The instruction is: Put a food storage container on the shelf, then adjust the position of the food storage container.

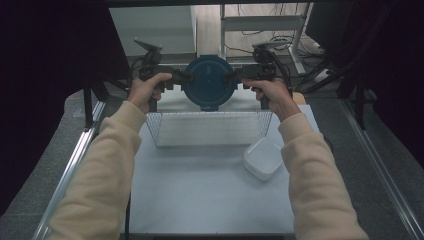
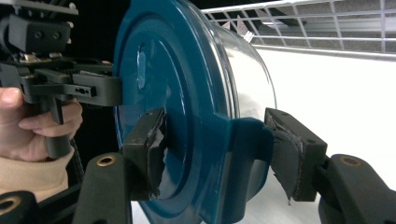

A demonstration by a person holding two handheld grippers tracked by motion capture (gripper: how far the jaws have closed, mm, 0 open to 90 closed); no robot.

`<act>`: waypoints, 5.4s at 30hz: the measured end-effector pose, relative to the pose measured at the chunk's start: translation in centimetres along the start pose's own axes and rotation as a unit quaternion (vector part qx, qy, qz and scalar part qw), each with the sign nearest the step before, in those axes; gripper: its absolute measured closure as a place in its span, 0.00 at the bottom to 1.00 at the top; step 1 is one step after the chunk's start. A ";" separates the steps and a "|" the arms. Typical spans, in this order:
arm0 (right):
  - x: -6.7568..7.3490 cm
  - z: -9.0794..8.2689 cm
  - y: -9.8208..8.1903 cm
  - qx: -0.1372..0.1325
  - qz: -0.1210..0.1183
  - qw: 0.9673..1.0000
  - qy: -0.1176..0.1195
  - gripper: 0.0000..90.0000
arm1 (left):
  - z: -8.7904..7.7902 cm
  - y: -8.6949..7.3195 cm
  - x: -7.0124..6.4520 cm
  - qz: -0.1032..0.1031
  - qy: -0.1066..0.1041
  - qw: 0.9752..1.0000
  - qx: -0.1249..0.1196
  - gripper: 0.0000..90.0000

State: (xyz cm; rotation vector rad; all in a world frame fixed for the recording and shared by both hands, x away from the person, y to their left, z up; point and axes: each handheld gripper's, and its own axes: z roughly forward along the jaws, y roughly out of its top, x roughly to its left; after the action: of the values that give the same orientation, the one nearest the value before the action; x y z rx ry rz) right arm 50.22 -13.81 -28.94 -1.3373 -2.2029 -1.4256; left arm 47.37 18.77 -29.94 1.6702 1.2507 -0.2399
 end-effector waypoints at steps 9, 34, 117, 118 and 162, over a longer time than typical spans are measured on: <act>-1.8 1.4 1.2 0.011 0.060 0.998 0.005 0.40 | 1.3 1.0 1.8 -0.045 -0.010 0.999 -0.001 0.46; 0.7 0.1 0.8 -0.055 0.006 0.995 -0.082 0.16 | 0.6 -0.1 1.1 0.003 0.031 0.997 -0.067 0.27; -5.1 -9.3 -22.6 -0.014 -0.117 0.979 -0.167 0.38 | -0.1 -24.7 2.6 0.138 0.128 0.982 0.018 0.26; -5.3 -9.5 -22.3 -0.015 -0.114 0.979 -0.170 0.40 | 0.0 -24.7 2.7 0.138 0.128 0.982 0.020 0.26; -10.4 -2.4 -18.8 0.162 -0.176 0.943 -0.232 0.99 | 0.6 -25.2 3.5 0.134 0.128 0.982 0.043 0.28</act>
State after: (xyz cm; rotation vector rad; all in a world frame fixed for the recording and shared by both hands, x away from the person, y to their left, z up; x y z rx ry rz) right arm 41.01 -24.21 -45.57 -1.3043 -2.9467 -0.8228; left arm 28.73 19.73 -47.19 1.9704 1.1958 0.0897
